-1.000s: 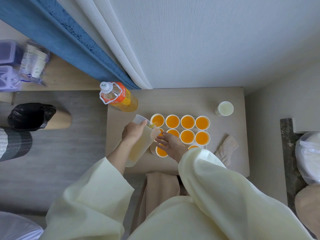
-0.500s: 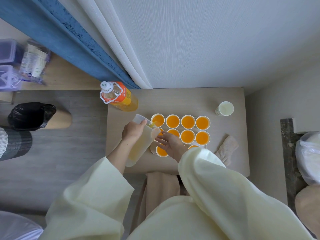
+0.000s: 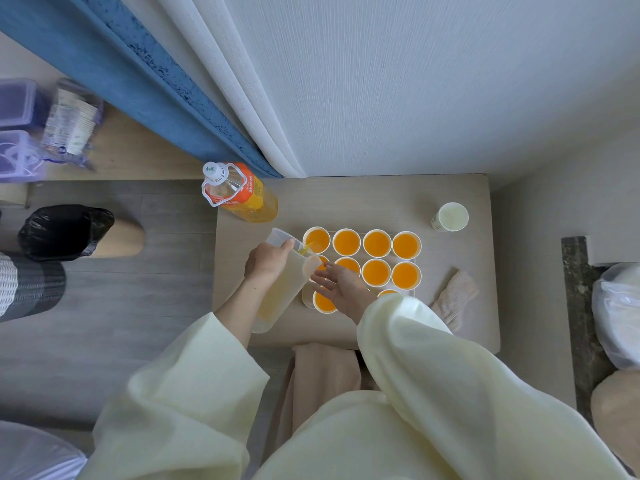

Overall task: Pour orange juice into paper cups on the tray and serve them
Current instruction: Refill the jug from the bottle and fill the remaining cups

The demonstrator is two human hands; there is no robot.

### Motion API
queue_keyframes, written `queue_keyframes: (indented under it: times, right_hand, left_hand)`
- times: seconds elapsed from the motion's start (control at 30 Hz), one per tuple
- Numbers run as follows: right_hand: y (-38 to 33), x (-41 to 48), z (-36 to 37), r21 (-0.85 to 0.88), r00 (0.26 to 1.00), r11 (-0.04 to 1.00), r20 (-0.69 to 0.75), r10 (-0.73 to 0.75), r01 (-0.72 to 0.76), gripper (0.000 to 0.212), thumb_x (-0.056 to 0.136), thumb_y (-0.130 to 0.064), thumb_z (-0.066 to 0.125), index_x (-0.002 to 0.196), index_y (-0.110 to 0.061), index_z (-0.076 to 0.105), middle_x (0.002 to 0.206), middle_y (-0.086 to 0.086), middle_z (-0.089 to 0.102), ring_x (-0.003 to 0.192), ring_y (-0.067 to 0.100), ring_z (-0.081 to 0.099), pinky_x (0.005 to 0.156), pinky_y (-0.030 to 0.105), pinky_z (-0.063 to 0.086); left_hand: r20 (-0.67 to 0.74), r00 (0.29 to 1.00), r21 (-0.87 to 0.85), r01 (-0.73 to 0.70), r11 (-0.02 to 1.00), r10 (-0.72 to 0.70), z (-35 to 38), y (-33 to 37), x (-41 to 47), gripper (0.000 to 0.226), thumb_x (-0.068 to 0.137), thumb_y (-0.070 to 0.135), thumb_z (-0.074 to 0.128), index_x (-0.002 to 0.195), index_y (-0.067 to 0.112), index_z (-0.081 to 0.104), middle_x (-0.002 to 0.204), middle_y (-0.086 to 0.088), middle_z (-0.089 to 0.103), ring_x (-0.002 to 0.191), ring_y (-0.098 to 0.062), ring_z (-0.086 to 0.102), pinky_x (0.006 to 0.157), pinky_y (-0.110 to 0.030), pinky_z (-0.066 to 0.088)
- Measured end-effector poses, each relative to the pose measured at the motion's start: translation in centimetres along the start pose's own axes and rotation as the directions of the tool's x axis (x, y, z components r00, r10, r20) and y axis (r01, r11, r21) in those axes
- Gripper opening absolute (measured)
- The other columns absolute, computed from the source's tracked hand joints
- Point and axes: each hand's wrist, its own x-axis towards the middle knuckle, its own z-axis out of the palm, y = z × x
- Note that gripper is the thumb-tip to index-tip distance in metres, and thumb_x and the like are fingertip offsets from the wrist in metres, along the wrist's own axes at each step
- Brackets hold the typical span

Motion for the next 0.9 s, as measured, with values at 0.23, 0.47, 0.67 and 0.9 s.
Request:
queue_keyframes:
  times: [0.23, 0.47, 0.67, 0.9]
  right_hand:
    - [0.1, 0.02, -0.07, 0.003, 1.0, 1.0, 0.002, -0.001, 0.001, 0.035, 0.098, -0.007, 0.051, 0.133, -0.007, 0.048, 0.119, 0.016, 0.063, 0.106, 0.029, 0.065, 0.098, 0.044, 0.05]
    - [0.11, 0.01, -0.04, 0.001, 1.0, 1.0, 0.002, -0.003, 0.003, 0.033, 0.099, -0.008, 0.05, 0.132, -0.007, 0.048, 0.121, 0.017, 0.062, 0.107, 0.03, 0.064, 0.098, 0.044, 0.05]
    - [0.22, 0.11, -0.16, 0.005, 1.0, 1.0, 0.02, -0.013, 0.013, 0.034, 0.099, -0.008, 0.048, 0.133, -0.006, 0.047, 0.111, 0.015, 0.064, 0.104, 0.029, 0.065, 0.099, 0.043, 0.05]
    - [0.19, 0.18, -0.19, 0.001, 1.0, 1.0, 0.024, -0.012, 0.012, 0.034, 0.099, -0.008, 0.048, 0.133, -0.007, 0.047, 0.111, 0.014, 0.064, 0.104, 0.028, 0.065, 0.099, 0.043, 0.05]
  left_hand:
    - [-0.001, 1.0, 0.001, 0.005, 1.0, -0.005, 0.04, -0.08, 0.03, 0.061, 0.093, 0.06, 0.043, 0.115, 0.006, 0.06, 0.113, -0.015, 0.064, 0.102, -0.031, 0.06, 0.077, -0.034, 0.044]
    - [-0.005, 1.0, 0.011, -0.001, 1.0, 0.001, 0.09, -0.04, 0.07, 0.061, 0.093, 0.06, 0.043, 0.114, 0.005, 0.06, 0.112, -0.015, 0.064, 0.1, -0.031, 0.061, 0.076, -0.033, 0.044]
    - [-0.009, 1.0, 0.005, 0.002, 1.0, -0.002, 0.12, -0.16, 0.39, 0.064, 0.091, 0.061, 0.045, 0.115, 0.004, 0.061, 0.113, -0.019, 0.065, 0.102, -0.035, 0.062, 0.079, -0.035, 0.045]
    - [-0.016, 1.0, 0.012, -0.003, 1.0, 0.003, 0.04, -0.05, 0.21, 0.063, 0.092, 0.061, 0.044, 0.117, 0.005, 0.06, 0.113, -0.017, 0.065, 0.101, -0.034, 0.062, 0.078, -0.035, 0.044]
